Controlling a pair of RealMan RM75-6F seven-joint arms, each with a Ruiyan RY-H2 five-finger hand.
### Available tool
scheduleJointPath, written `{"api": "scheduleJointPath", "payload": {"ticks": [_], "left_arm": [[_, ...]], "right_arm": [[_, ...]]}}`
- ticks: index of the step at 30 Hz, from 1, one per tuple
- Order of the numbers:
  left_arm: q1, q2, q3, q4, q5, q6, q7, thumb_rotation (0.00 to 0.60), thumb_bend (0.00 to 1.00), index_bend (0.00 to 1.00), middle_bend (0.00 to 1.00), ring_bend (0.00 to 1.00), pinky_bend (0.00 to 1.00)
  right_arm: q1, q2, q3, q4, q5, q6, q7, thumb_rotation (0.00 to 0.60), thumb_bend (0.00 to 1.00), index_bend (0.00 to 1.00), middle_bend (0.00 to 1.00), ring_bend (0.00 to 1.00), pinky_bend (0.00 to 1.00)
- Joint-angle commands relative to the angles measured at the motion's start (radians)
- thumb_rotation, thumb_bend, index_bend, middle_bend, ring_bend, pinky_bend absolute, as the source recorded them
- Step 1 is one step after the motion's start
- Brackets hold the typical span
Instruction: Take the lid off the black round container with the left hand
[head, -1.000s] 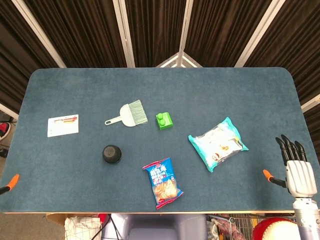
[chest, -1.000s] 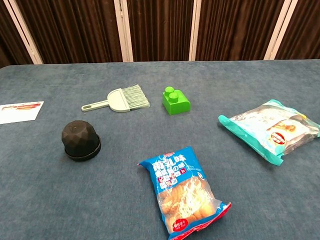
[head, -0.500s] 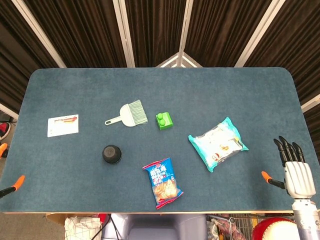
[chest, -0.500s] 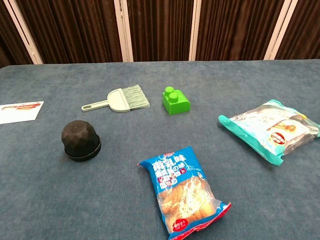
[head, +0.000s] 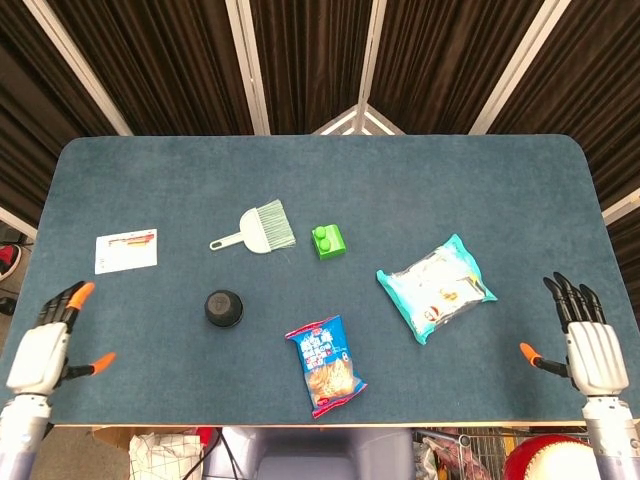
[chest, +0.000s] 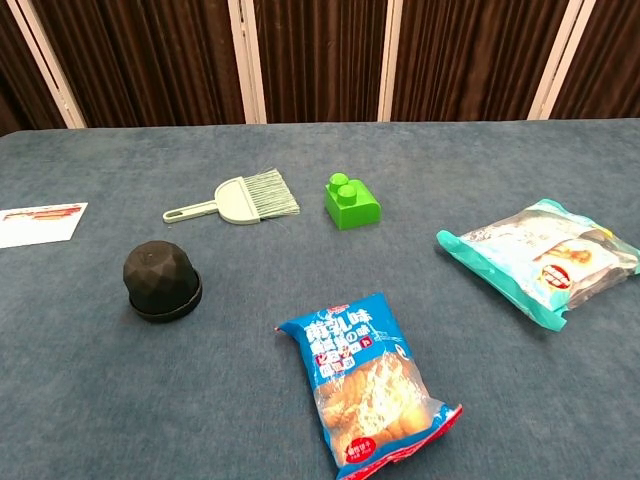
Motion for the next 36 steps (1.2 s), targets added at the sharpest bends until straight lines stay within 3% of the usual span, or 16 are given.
{"api": "scheduleJointPath", "payload": {"ticks": [1, 9, 23, 36], "left_arm": [[-0.051, -0.073, -0.022, 0.044, -0.027, -0.049, 0.017, 0.6, 0.14, 0.02, 0.0, 0.0, 0.0], [-0.149, -0.189, -0.042, 0.104, -0.081, -0.243, -0.179, 0.6, 0.13, 0.0, 0.0, 0.0, 0.0], [-0.215, -0.399, -0.066, 0.302, -0.097, -0.254, -0.186, 0.6, 0.13, 0.0, 0.04, 0.0, 0.0], [-0.257, -0.482, -0.073, 0.374, -0.128, -0.283, -0.161, 0.6, 0.16, 0.0, 0.09, 0.0, 0.0]], "right_arm": [[0.003, 0.0, -0.002, 0.002, 0.003, -0.008, 0.003, 0.6, 0.21, 0.0, 0.03, 0.11, 0.04], [0.002, 0.001, -0.005, 0.004, 0.003, -0.012, 0.012, 0.6, 0.21, 0.0, 0.03, 0.11, 0.04], [0.009, 0.0, -0.006, 0.011, 0.006, -0.027, 0.027, 0.6, 0.21, 0.0, 0.03, 0.11, 0.04], [0.013, 0.002, -0.002, 0.018, 0.012, -0.035, 0.047, 0.6, 0.21, 0.0, 0.03, 0.11, 0.04]]}}
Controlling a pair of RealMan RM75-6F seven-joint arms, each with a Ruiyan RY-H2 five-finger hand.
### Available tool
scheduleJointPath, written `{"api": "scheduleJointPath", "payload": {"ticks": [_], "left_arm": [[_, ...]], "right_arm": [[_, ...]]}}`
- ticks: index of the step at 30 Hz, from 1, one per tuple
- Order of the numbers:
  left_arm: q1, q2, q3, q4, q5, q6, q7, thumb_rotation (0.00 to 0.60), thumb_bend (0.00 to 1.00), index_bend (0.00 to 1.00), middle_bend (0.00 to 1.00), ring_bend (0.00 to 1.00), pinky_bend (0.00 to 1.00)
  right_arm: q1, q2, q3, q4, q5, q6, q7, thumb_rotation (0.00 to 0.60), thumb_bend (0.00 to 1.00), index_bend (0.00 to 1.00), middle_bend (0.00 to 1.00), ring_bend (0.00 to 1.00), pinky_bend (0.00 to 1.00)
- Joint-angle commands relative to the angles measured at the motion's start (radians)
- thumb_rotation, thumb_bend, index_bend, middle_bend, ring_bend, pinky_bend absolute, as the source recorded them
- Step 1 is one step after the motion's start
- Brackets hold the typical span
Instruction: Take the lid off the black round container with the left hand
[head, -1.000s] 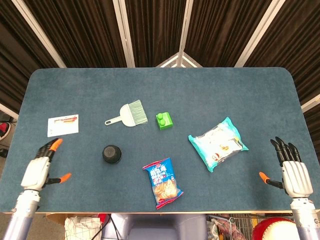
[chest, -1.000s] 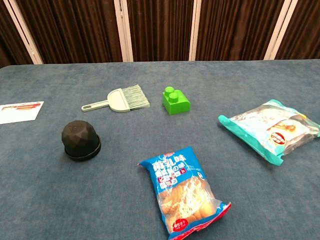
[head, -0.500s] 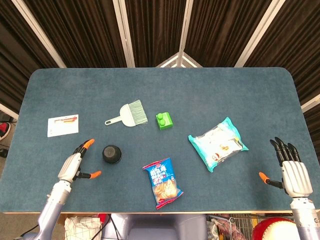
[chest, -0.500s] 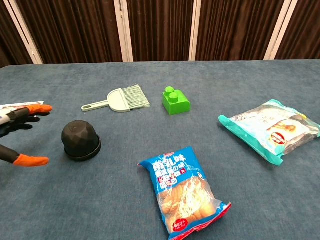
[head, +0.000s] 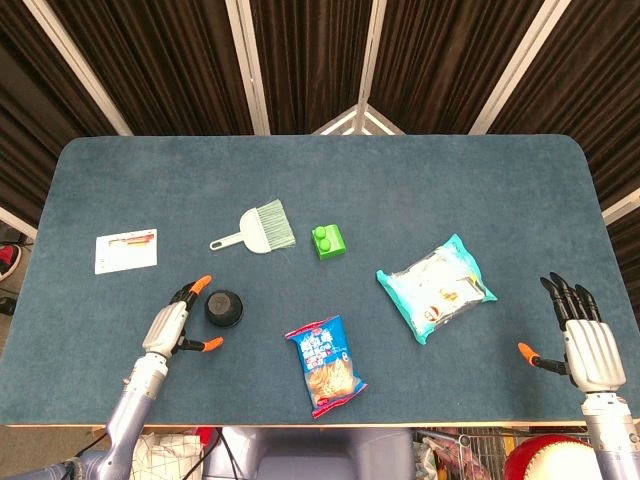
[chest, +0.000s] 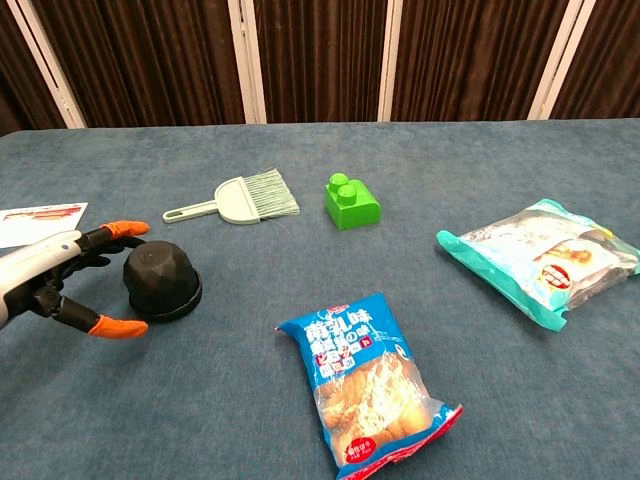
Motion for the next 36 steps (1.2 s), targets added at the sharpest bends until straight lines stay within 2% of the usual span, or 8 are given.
{"api": "scheduleJointPath", "payload": {"ticks": [1, 7, 27, 32, 36], "left_arm": [[-0.007, -0.012, 0.001, 0.012, -0.005, -0.003, 0.008, 0.6, 0.16, 0.0, 0.09, 0.0, 0.0], [-0.016, -0.034, 0.0, 0.031, -0.015, -0.007, 0.015, 0.6, 0.18, 0.0, 0.12, 0.0, 0.0], [-0.036, -0.076, -0.002, 0.08, -0.011, -0.001, 0.001, 0.6, 0.4, 0.0, 0.2, 0.0, 0.0], [-0.038, -0.079, -0.002, 0.093, -0.01, -0.001, -0.008, 0.6, 0.39, 0.0, 0.19, 0.0, 0.0], [-0.039, -0.077, 0.0, 0.097, -0.005, 0.0, -0.016, 0.6, 0.27, 0.0, 0.12, 0.0, 0.0]], "right_arm": [[-0.001, 0.0, -0.001, 0.0, -0.001, 0.002, 0.002, 0.6, 0.21, 0.0, 0.03, 0.11, 0.04], [-0.002, 0.001, -0.002, 0.0, -0.003, 0.002, 0.008, 0.6, 0.21, 0.0, 0.03, 0.11, 0.04], [0.001, -0.003, -0.011, 0.004, -0.006, -0.01, 0.016, 0.6, 0.21, 0.0, 0.03, 0.11, 0.04], [0.006, -0.007, -0.014, 0.002, -0.008, -0.02, 0.017, 0.6, 0.21, 0.0, 0.03, 0.11, 0.04], [0.012, -0.01, -0.01, 0.002, -0.003, -0.028, 0.008, 0.6, 0.21, 0.0, 0.03, 0.11, 0.04]]}}
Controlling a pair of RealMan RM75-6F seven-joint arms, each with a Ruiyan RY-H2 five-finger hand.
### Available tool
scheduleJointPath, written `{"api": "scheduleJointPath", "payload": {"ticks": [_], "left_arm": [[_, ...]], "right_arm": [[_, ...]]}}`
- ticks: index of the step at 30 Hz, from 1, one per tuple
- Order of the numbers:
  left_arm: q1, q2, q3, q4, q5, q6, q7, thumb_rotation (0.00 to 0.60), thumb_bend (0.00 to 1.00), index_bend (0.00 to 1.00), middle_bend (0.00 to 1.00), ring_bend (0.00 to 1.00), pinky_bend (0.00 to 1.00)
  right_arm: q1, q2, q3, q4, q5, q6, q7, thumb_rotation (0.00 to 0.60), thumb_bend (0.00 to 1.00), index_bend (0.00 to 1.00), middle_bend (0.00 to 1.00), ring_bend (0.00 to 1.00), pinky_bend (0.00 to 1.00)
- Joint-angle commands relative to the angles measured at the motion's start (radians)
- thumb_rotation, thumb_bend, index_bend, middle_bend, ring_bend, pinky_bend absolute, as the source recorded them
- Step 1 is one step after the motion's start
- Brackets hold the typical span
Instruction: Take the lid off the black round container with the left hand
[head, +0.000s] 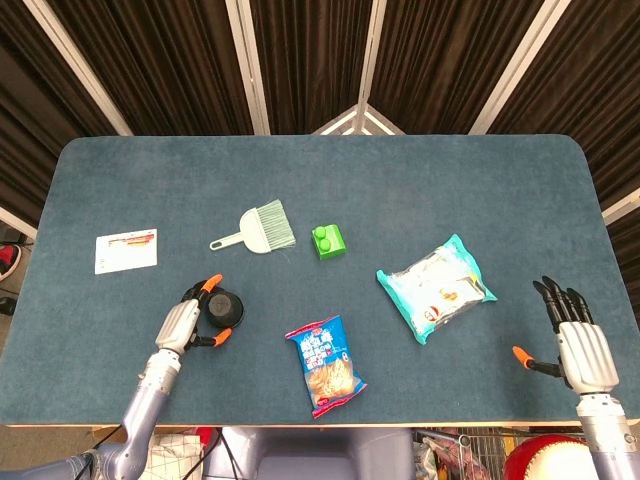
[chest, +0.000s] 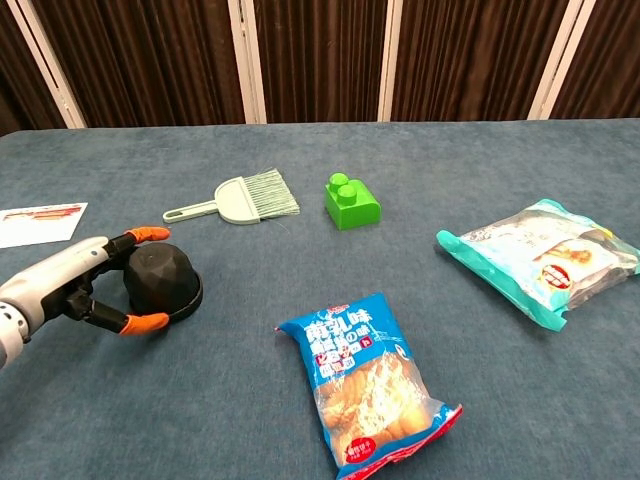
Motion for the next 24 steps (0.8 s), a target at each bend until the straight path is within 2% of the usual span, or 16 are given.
{"api": "scheduleJointPath", "payload": {"ticks": [1, 6, 10, 21, 24], "left_arm": [[-0.001, 0.002, 0.003, 0.003, 0.002, 0.0, -0.001, 0.6, 0.26, 0.0, 0.11, 0.0, 0.0], [-0.003, 0.01, 0.007, 0.003, 0.001, -0.005, 0.008, 0.6, 0.24, 0.0, 0.09, 0.0, 0.0], [-0.003, 0.011, 0.007, 0.005, -0.002, -0.001, 0.015, 0.6, 0.25, 0.0, 0.12, 0.0, 0.0], [-0.005, 0.003, 0.001, 0.004, -0.015, 0.012, 0.042, 0.6, 0.46, 0.0, 0.24, 0.0, 0.0], [-0.006, 0.002, -0.001, 0.001, -0.018, 0.014, 0.046, 0.6, 0.49, 0.0, 0.26, 0.0, 0.0]], "right_arm": [[0.006, -0.002, 0.005, 0.0, 0.007, -0.009, -0.004, 0.6, 0.21, 0.0, 0.03, 0.11, 0.04], [0.011, -0.002, 0.005, -0.005, 0.009, -0.016, -0.008, 0.6, 0.21, 0.0, 0.03, 0.11, 0.04], [0.01, 0.0, 0.003, -0.011, 0.002, -0.011, -0.01, 0.6, 0.21, 0.0, 0.03, 0.11, 0.04], [0.012, -0.004, -0.004, -0.012, -0.001, -0.018, -0.002, 0.6, 0.21, 0.0, 0.03, 0.11, 0.04], [0.012, -0.003, -0.006, -0.013, -0.003, -0.02, 0.002, 0.6, 0.21, 0.0, 0.03, 0.11, 0.04]]}}
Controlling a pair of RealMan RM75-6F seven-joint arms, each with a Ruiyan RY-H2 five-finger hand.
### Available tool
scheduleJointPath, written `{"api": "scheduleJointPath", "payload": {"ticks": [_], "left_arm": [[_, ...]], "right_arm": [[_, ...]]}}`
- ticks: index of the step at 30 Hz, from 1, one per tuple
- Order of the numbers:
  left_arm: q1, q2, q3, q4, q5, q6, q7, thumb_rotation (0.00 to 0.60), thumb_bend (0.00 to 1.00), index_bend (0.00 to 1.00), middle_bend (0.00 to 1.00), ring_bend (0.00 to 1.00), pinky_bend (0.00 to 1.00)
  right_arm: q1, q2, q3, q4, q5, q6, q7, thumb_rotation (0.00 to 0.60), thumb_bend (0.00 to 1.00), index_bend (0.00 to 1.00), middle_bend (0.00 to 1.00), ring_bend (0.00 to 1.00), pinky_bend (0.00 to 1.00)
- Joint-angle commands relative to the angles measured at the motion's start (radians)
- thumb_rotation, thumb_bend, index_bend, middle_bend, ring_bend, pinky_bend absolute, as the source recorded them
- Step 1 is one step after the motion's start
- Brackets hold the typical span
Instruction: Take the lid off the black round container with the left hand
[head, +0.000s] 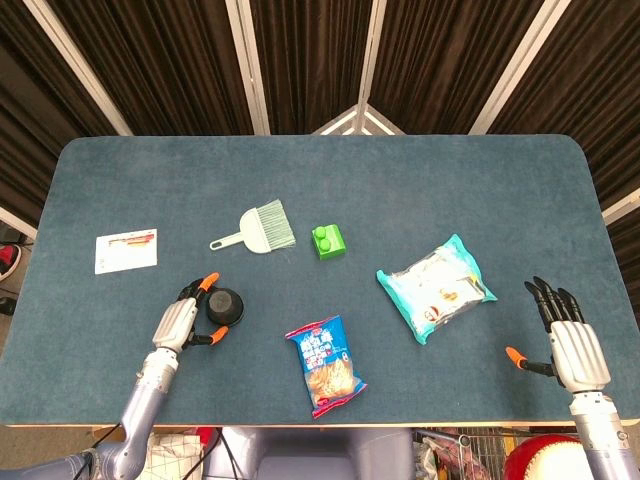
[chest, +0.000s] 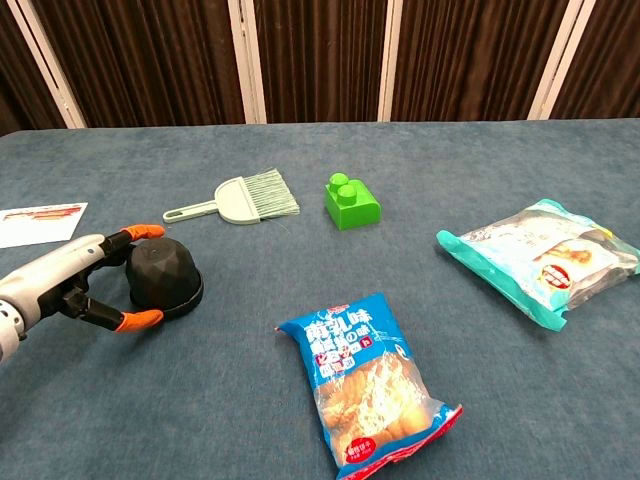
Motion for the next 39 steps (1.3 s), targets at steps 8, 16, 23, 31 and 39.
{"api": "scheduleJointPath", "payload": {"ticks": [8, 16, 23, 31, 39], "left_arm": [[0.002, 0.006, -0.012, -0.02, 0.006, 0.026, -0.006, 0.6, 0.54, 0.03, 0.31, 0.0, 0.0], [0.008, 0.076, -0.037, -0.126, 0.036, 0.075, -0.01, 0.6, 0.55, 0.05, 0.32, 0.0, 0.0], [-0.004, 0.227, -0.093, -0.339, 0.023, 0.093, 0.083, 0.6, 0.55, 0.07, 0.32, 0.0, 0.0], [0.009, 0.472, -0.206, -0.705, -0.025, 0.132, 0.15, 0.6, 0.55, 0.08, 0.33, 0.0, 0.0], [0.034, 0.522, -0.138, -0.683, -0.068, 0.068, 0.067, 0.6, 0.55, 0.07, 0.32, 0.0, 0.0]], "right_arm": [[0.004, 0.002, 0.006, -0.001, 0.011, -0.005, -0.006, 0.6, 0.21, 0.0, 0.03, 0.11, 0.04], [0.001, 0.002, 0.003, 0.001, 0.009, -0.002, 0.0, 0.6, 0.21, 0.0, 0.03, 0.11, 0.04], [0.001, 0.003, 0.0, 0.001, 0.001, 0.002, 0.003, 0.6, 0.21, 0.0, 0.03, 0.11, 0.04], [0.002, 0.004, 0.0, -0.009, 0.008, -0.004, -0.008, 0.6, 0.21, 0.0, 0.03, 0.11, 0.04], [0.004, 0.003, -0.001, -0.013, 0.004, -0.005, -0.016, 0.6, 0.21, 0.0, 0.03, 0.11, 0.04]]}}
